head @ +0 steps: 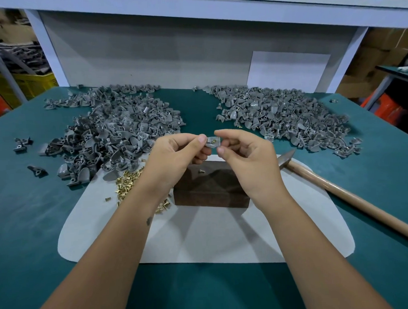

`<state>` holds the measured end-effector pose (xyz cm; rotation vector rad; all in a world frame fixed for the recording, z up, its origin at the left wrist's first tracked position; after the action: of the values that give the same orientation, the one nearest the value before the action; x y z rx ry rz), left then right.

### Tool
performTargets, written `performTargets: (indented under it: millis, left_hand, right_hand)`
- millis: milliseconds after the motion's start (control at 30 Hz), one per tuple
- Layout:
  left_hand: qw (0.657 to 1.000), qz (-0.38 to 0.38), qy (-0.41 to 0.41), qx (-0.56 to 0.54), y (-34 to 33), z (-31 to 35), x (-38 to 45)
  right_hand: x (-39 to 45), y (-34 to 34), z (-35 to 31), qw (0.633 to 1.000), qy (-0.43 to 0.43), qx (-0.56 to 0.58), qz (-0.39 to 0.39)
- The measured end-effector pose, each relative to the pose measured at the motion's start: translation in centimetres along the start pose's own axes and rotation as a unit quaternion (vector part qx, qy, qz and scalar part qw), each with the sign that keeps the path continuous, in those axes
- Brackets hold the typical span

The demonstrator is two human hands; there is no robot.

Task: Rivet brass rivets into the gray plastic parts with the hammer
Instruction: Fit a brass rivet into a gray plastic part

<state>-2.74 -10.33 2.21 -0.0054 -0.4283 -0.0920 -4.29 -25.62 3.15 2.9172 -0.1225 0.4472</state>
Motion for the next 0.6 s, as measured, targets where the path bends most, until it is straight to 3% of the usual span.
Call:
performTargets:
  millis: [433,600]
  left_hand:
    - [0.999,-0.003,-0.005,-0.049,0.04,-0.21,-0.09]
    - [0.994,0.025,0.008,-0.109,0.23,-0.18,-0.05]
  right_hand:
    - [-0.07,0.18,0.25,0.997,-0.069,0.036,-0.005]
    - [-0.26,-0.04,0.45,0.983,-0.027,-0.18,0.023]
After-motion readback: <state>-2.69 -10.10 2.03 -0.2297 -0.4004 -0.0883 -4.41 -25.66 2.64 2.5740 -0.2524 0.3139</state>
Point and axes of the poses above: each hand's wrist, its own x-axis towards the middle knuckle, its own y-axis out of the back of the hand, z = x × y, the point moved 1 cm from there along x, towards the middle knuckle, and after that the axes turned 9 degrees about -y, right-handed, at the moved point
